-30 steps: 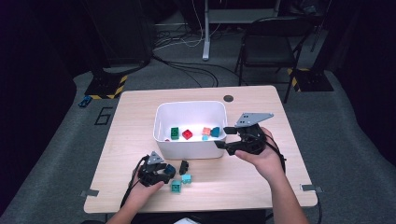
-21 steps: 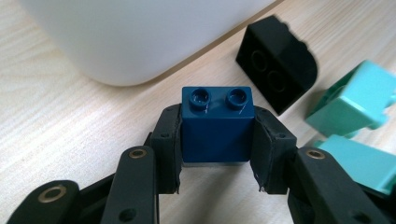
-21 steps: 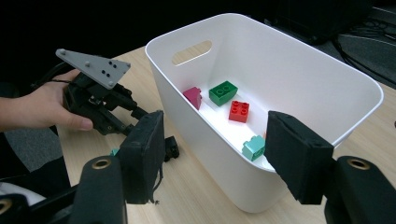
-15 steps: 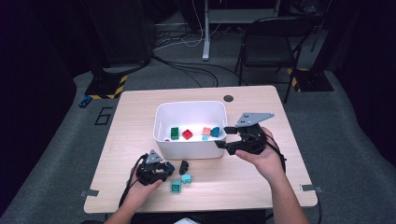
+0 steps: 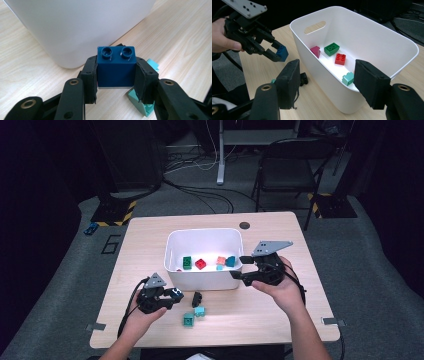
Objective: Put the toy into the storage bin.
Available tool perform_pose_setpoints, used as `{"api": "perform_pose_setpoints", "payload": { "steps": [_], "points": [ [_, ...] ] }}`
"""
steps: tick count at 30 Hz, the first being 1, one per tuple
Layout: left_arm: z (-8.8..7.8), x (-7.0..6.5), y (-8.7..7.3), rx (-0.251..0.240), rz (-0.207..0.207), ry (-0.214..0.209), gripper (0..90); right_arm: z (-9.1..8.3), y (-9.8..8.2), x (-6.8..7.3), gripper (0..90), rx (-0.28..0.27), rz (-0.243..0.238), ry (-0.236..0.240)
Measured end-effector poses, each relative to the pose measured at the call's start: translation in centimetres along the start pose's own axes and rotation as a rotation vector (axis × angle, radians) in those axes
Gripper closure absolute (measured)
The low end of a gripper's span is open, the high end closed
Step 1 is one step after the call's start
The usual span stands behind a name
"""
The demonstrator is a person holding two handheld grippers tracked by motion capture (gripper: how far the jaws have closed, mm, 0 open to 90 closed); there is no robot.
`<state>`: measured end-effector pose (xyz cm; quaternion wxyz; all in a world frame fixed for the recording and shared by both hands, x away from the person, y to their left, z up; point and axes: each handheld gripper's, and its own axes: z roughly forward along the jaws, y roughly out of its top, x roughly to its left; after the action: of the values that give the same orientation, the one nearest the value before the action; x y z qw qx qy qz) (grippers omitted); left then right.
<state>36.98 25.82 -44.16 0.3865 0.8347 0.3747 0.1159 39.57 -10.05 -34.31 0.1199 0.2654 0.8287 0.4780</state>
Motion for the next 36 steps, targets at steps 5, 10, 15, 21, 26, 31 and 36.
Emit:
{"api": "perform_pose_setpoints", "payload": {
  "steps": [5,10,15,21,26,31,36],
  "points": [
    [-1.2,0.1,1.1,-0.005,0.009,0.0,58.3,0.0,0.0,0.0,37.5,-0.002,0.002,0.001],
    [-2.3,0.3,2.4,-0.012,0.018,0.004,58.3,0.0,0.0,-0.1,37.5,-0.001,0.003,0.0],
    [-3.2,0.4,3.7,-0.016,0.033,-0.009,58.3,0.0,0.0,-0.1,37.5,-0.002,0.003,0.0],
    [-3.9,0.4,4.7,-0.007,0.053,-0.016,58.3,0.0,-0.1,-0.2,37.5,-0.002,0.005,-0.001],
    [-4.5,0.5,5.8,-0.014,0.053,-0.02,58.3,0.0,-0.1,-0.1,37.4,-0.001,0.004,0.0],
    [-5.1,0.7,7.1,-0.026,0.06,-0.028,58.3,0.0,-0.1,-0.2,37.4,-0.001,0.004,0.0],
    [-5.2,0.9,8.7,-0.034,0.073,-0.032,58.3,0.0,-0.1,-0.2,37.5,0.002,0.006,-0.001]
  ]
}}
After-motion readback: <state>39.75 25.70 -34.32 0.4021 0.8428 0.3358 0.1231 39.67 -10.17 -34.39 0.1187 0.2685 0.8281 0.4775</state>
